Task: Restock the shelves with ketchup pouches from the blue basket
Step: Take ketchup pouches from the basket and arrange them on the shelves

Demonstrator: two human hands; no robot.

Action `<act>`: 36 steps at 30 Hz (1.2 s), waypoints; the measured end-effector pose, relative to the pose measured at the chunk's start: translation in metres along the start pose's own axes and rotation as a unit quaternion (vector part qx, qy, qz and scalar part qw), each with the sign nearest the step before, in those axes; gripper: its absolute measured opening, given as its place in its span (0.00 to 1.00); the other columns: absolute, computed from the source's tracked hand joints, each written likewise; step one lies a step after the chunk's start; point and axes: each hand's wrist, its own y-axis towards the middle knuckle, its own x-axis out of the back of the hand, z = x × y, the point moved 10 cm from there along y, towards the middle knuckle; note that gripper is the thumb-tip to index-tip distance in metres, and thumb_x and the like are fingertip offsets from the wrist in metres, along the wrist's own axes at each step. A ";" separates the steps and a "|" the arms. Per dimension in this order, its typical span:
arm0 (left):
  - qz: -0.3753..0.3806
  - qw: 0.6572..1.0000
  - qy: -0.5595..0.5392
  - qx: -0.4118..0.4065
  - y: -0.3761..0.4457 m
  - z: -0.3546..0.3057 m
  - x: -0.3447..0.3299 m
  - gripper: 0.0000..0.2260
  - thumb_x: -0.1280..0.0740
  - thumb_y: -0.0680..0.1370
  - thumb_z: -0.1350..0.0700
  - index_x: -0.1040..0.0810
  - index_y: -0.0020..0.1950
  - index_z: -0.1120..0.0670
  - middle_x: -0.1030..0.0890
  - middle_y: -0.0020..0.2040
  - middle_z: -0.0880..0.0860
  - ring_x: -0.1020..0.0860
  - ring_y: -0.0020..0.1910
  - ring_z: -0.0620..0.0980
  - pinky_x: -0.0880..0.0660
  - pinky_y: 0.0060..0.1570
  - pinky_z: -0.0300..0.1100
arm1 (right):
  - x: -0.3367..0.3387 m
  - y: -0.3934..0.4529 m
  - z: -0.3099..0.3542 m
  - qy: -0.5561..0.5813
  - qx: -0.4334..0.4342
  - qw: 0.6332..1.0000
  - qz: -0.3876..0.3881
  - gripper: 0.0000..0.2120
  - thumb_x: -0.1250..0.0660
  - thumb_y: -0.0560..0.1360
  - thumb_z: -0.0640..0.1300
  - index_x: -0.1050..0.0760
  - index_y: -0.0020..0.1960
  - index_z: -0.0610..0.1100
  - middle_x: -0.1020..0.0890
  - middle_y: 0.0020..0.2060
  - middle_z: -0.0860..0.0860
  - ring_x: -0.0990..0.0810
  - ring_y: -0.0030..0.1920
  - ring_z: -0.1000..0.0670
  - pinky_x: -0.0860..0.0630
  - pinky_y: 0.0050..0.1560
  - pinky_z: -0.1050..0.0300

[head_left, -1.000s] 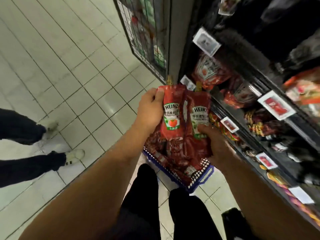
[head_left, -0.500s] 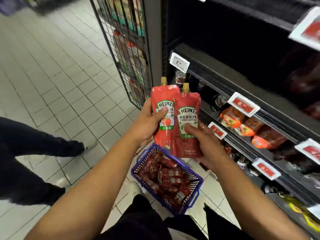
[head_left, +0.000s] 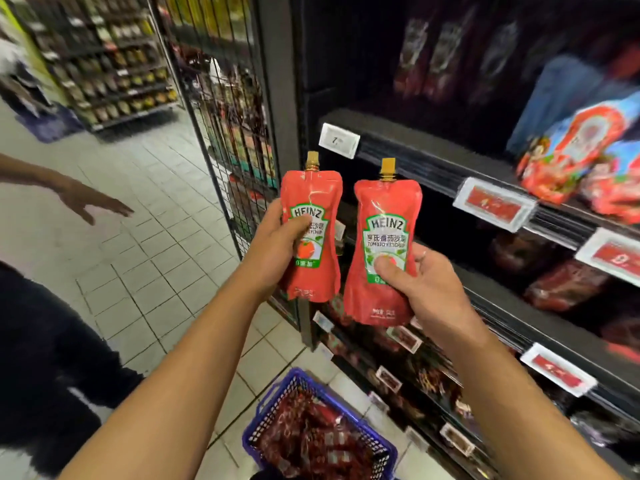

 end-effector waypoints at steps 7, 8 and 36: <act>0.034 0.999 -0.007 -0.020 0.044 -0.019 -0.008 0.11 0.33 0.76 0.49 0.24 0.58 0.47 0.15 0.50 0.52 0.15 0.47 0.52 0.18 0.46 0.50 | -0.004 0.015 0.034 0.001 0.019 0.999 -0.048 0.13 0.25 0.72 0.47 0.18 0.55 0.55 0.14 0.55 0.46 0.14 0.54 0.44 0.17 0.49 0.52; 0.042 0.999 -0.011 -0.018 0.051 -0.019 -0.008 0.09 0.33 0.76 0.48 0.23 0.56 0.45 0.15 0.50 0.52 0.15 0.47 0.52 0.18 0.47 0.51 | -0.004 0.018 0.037 0.005 0.020 0.998 -0.063 0.13 0.25 0.71 0.47 0.18 0.55 0.56 0.14 0.55 0.47 0.14 0.54 0.44 0.17 0.48 0.53; 0.146 0.976 0.099 -0.129 0.190 -0.121 -0.102 0.23 0.26 0.62 0.43 0.29 0.54 0.40 0.17 0.46 0.41 0.16 0.44 0.41 0.19 0.44 0.43 | 0.049 0.070 0.111 0.026 0.085 0.959 -0.270 0.09 0.29 0.72 0.53 0.16 0.42 0.49 0.15 0.37 0.46 0.16 0.34 0.50 0.21 0.32 0.58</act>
